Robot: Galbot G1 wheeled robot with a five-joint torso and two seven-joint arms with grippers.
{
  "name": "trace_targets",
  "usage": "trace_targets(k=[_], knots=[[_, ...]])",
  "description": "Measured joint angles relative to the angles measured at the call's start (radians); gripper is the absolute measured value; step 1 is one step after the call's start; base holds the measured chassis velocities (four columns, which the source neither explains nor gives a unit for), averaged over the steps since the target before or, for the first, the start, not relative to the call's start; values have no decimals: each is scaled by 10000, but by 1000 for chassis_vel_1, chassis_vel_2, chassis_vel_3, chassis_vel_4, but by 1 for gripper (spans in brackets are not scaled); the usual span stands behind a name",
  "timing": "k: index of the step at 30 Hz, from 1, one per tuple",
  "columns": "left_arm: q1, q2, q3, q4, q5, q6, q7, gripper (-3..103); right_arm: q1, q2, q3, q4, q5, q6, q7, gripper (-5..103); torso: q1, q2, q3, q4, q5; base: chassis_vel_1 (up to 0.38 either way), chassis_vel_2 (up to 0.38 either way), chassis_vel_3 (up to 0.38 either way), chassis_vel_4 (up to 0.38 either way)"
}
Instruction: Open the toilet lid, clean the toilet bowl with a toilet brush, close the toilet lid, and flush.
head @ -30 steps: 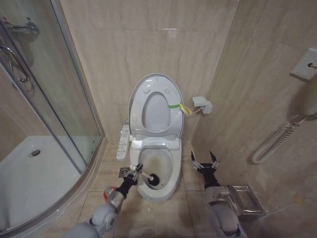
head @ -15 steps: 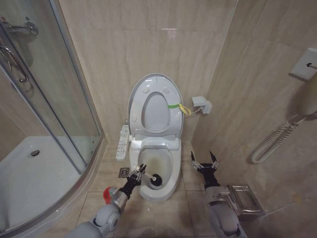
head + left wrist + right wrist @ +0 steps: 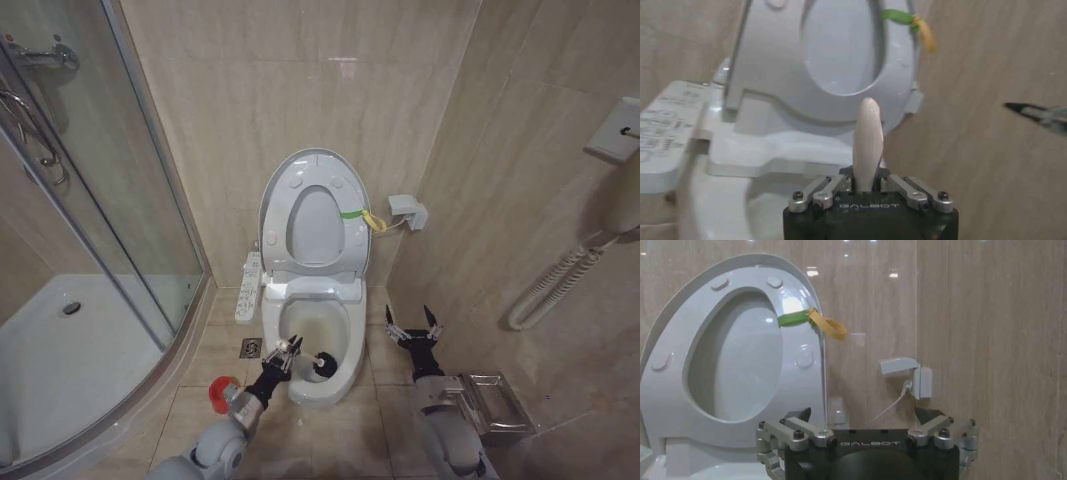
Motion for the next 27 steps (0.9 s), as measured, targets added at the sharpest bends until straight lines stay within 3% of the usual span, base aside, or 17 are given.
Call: trace_targets(k=[6, 12, 17, 27], knots=[[-77, 201, -196, 623, -12, -176, 178, 19, 0, 0, 0, 0, 0, 0, 0, 100, 1, 0, 0, 3, 0, 0, 0, 0, 0], [522, 691, -54, -312, -3, -157, 164, 19, 0, 0, 0, 0, 0, 0, 1, 100, 0, 0, 0, 8, 2, 0, 0, 0, 0], [431, 371, 145, -575, -18, 16, -10, 19, 0, 0, 0, 0, 0, 0, 0, 100, 0, 0, 0, 3, 1, 0, 0, 0, 0], [-301, 70, -128, 725, -243, -6, -33, 19, 0, -1, 0, 0, 0, 0, 1, 100, 1, 0, 0, 3, 0, 0, 0, 0, 0]])
